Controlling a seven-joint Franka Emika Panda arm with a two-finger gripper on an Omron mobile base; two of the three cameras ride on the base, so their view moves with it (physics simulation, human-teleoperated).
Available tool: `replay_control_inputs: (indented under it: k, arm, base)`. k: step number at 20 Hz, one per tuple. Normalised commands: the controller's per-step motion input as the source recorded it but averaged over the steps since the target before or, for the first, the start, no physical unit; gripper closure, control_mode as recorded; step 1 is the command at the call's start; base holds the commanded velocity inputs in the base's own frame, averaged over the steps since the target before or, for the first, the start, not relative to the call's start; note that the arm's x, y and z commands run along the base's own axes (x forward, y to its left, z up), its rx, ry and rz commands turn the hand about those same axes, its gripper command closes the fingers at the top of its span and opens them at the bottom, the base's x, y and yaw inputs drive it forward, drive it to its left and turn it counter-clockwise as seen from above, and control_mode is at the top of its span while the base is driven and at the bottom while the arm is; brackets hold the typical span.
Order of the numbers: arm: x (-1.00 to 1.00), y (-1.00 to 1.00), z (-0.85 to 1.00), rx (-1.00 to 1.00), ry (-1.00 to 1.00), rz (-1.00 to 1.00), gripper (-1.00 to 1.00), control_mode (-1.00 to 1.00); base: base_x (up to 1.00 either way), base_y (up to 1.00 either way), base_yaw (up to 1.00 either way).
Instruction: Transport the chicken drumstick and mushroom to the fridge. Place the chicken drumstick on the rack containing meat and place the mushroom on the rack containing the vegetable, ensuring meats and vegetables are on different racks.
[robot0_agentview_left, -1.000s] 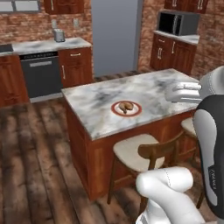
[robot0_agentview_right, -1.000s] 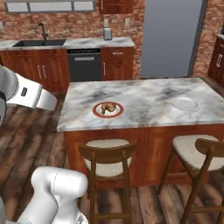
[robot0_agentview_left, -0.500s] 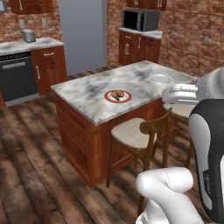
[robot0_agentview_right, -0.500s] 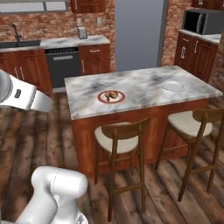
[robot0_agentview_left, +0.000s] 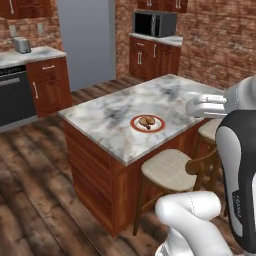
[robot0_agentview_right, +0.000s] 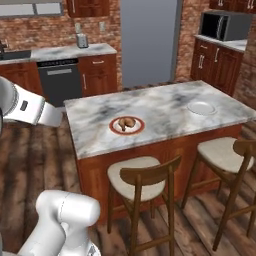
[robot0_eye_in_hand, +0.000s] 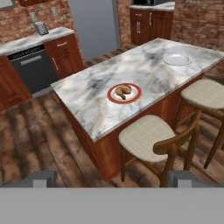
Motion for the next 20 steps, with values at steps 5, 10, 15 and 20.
replay_control_inputs:
  k: [5, 10, 15, 20]
  arm:
    - [0.00, 0.00, 0.00, 0.00, 0.00, 0.00, -1.00, 1.00]
    - [0.00, 0.00, 0.00, 0.00, 0.00, 0.00, -1.00, 1.00]
    - [0.00, 0.00, 0.00, 0.00, 0.00, 0.00, -1.00, 1.00]
    - [0.00, 0.00, 0.00, 0.00, 0.00, 0.00, -1.00, 1.00]
  base:
    - [0.27, -0.03, -0.20]
    - [0.73, 0.04, -0.28]
    - [0.84, 0.09, -0.37]
    - [0.71, 0.00, -0.24]
